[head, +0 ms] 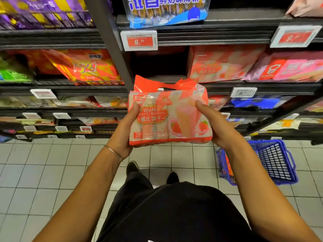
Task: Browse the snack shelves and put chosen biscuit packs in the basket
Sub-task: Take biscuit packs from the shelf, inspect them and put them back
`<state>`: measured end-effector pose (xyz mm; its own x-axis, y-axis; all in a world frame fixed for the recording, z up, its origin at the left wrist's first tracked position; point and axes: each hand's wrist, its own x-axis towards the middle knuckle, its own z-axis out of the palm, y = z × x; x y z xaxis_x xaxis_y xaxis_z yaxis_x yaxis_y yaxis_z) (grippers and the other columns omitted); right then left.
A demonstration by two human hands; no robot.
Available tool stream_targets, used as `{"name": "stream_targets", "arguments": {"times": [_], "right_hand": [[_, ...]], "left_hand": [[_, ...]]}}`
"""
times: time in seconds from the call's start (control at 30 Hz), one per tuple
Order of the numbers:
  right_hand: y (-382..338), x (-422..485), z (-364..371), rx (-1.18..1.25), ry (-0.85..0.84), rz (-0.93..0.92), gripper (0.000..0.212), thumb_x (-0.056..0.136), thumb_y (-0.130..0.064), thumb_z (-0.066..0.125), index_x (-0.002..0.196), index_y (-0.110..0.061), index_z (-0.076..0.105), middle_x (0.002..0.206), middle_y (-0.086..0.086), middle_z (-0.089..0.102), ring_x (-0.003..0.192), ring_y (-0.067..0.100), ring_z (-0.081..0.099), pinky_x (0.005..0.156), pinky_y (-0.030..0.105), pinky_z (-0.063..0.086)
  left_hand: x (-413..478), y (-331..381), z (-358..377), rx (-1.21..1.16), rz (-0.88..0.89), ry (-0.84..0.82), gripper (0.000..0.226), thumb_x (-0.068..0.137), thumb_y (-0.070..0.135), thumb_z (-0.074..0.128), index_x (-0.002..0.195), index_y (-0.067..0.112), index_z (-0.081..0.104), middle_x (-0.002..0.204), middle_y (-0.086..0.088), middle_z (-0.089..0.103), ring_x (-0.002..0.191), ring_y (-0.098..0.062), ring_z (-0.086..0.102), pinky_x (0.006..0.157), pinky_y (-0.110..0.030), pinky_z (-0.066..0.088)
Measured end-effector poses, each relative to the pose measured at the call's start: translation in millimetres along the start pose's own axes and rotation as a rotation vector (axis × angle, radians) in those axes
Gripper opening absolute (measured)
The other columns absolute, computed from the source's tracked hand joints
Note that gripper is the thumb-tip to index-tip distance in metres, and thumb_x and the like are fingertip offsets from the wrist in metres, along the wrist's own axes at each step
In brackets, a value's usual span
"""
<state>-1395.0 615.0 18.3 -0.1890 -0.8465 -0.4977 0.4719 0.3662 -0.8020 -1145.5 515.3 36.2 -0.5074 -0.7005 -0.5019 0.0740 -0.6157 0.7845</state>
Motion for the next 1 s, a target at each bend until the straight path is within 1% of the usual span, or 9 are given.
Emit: {"name": "stream_targets", "arguments": {"times": [0.13,0.3,0.4,0.53,0.67,0.73,0.83,0.9,1.0], "right_hand": [[8.2,2.3,7.7,-0.024,0.01,0.045,0.042,0.097,-0.046,0.064,0.131,-0.022,0.066,0.123,0.004,0.076,0.114,0.024,0.073,0.092,0.039,0.06],[20.4,4.8,7.1,0.006,-0.018,0.079,0.07,0.095,-0.048,0.068,0.156,-0.029,0.041,0.138,0.0,0.069,0.123,0.024,0.069,0.104,0.048,0.055],[20.2,4.8,7.7,0.04,-0.062,0.121,0.063,0.093,-0.048,0.07,0.149,-0.028,0.051,0.132,0.001,0.072,0.118,0.023,0.071,0.088,0.038,0.061],[22.0,5.0,7.7,0.105,-0.13,0.21,0.049,0.084,-0.055,0.08,0.123,-0.026,0.076,0.128,0.009,0.074,0.116,0.028,0.072,0.084,0.038,0.062],[25.0,7.1,13.2,0.067,-0.133,0.265,0.061,0.09,-0.074,0.059,0.132,-0.031,0.071,0.134,0.01,0.07,0.124,0.032,0.067,0.099,0.049,0.057],[24.5,6.5,16.4,0.038,-0.147,0.27,0.067,0.088,-0.083,0.051,0.127,-0.033,0.074,0.129,0.008,0.073,0.118,0.029,0.071,0.09,0.046,0.061],[22.3,3.8,22.2,-0.048,-0.159,0.275,0.062,0.084,-0.086,0.054,0.116,-0.038,0.078,0.108,0.002,0.08,0.093,0.023,0.079,0.07,0.042,0.063],[20.7,4.1,28.2,-0.143,-0.141,0.276,0.059,0.081,-0.088,0.056,0.115,-0.044,0.075,0.109,0.001,0.08,0.092,0.026,0.079,0.067,0.046,0.062],[18.2,5.3,43.2,-0.268,-0.099,0.281,0.063,0.077,-0.096,0.047,0.112,-0.05,0.073,0.109,0.002,0.08,0.093,0.028,0.079,0.067,0.047,0.062]], "left_hand": [[-8.3,-6.1,-2.7,-0.02,0.009,0.057,0.048,0.101,0.056,0.048,0.135,0.025,0.063,0.13,-0.008,0.071,0.117,-0.029,0.07,0.085,-0.042,0.062],[-14.4,-10.7,-20.2,-0.066,-0.072,0.088,0.063,0.099,0.072,0.035,0.133,0.03,0.068,0.135,-0.009,0.069,0.122,-0.032,0.067,0.086,-0.045,0.061],[-20.3,-11.1,-36.9,-0.111,-0.172,0.074,0.08,0.09,0.085,0.027,0.128,0.032,0.072,0.136,-0.01,0.068,0.124,-0.034,0.066,0.087,-0.047,0.06],[-27.5,-9.4,-55.1,-0.07,-0.169,0.038,0.066,0.096,0.074,0.041,0.14,0.03,0.063,0.143,-0.011,0.062,0.13,-0.034,0.061,0.094,-0.048,0.058],[-32.1,-5.8,-58.0,-0.034,-0.223,0.013,0.068,0.094,0.079,0.035,0.138,0.036,0.064,0.141,-0.008,0.064,0.128,-0.029,0.064,0.089,-0.044,0.06],[-33.1,-5.0,-60.1,-0.008,-0.249,0.053,0.07,0.092,0.083,0.031,0.132,0.04,0.067,0.135,-0.006,0.069,0.119,-0.027,0.069,0.083,-0.044,0.061],[-36.6,-3.5,-67.5,0.004,-0.306,0.131,0.065,0.095,0.082,0.029,0.108,0.042,0.078,0.112,-0.005,0.078,0.093,-0.027,0.078,0.067,-0.045,0.062],[-37.5,-4.4,-76.1,0.026,-0.312,0.153,0.063,0.103,0.072,0.027,0.098,0.04,0.081,0.106,-0.007,0.079,0.088,-0.03,0.078,0.063,-0.046,0.062],[-39.8,-5.5,-80.6,0.042,-0.301,0.182,0.056,0.105,0.066,0.032,0.099,0.037,0.079,0.107,-0.008,0.079,0.089,-0.032,0.078,0.062,-0.049,0.062]]}}
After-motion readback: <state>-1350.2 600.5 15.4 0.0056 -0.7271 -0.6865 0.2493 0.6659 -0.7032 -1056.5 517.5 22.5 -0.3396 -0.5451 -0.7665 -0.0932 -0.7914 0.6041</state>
